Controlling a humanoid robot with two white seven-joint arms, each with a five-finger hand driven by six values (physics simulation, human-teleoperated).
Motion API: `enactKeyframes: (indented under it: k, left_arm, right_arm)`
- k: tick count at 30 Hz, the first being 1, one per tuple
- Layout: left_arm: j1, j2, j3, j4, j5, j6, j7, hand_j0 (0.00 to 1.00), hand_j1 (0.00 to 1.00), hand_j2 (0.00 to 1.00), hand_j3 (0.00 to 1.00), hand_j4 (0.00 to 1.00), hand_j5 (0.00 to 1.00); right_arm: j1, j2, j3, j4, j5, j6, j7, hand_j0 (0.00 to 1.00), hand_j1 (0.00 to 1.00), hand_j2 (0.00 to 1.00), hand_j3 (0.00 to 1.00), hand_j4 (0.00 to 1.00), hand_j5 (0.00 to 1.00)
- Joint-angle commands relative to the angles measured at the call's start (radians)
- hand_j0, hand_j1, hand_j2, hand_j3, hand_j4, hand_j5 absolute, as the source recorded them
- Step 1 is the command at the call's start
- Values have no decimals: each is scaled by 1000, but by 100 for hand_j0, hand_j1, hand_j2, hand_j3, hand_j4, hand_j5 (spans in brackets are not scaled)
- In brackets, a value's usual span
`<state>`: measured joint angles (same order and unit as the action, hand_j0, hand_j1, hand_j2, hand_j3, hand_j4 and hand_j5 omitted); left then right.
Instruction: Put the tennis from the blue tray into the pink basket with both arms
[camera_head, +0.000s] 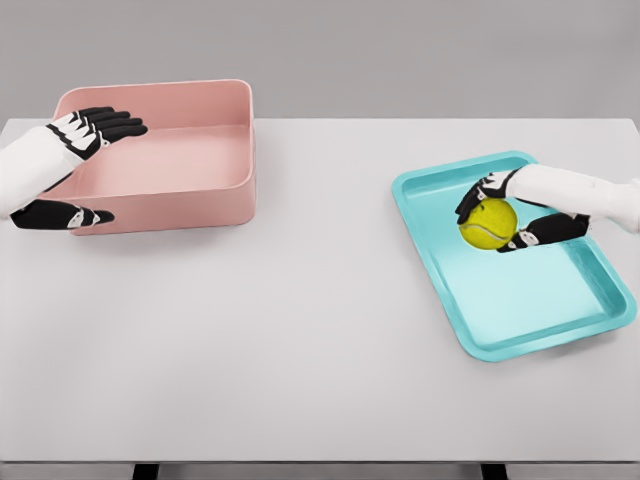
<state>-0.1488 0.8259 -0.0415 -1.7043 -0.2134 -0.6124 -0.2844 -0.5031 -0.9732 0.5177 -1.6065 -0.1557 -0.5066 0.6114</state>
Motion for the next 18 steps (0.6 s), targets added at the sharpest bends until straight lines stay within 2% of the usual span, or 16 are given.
enactKeyframes:
  k: [1,5,7,10,12,15,18]
  left_arm:
    - [0,1,0,0,8,2,1,100,100,100,100,100,100]
    - [2,-1,0,-2,8,2,1,100,100,100,100,100,100]
    - [2,-2,-1,-3,8,2,1,100,100,100,100,100,100]
    - [2,-1,-5,-8,8,2,1,100,100,100,100,100,100]
    - [3,-2,-3,-25,8,2,1,100,100,100,100,100,100]
    - [3,-2,-3,-25,8,2,1,100,100,100,100,100,100]
    - [12,-1,-3,-23,9,2,1,100,100,100,100,100,100]
  right_arm:
    - [-3,51,7,-38,2,3,0,58,58,58,58,58,58]
    - [-51,114,45,-76,19,6,0,57,57,57,57,57,57]
    - [-63,171,61,-76,59,13,0,57,57,57,57,57,57]
    - [-63,237,67,-84,90,10,0,49,49,49,49,49,49]
    - [-67,284,100,-90,131,17,0,42,42,42,42,42,42]
    - [-95,352,150,-90,142,20,0,42,42,42,42,42,42]
    - [-117,438,228,-85,220,66,0,42,42,42,42,42,42]
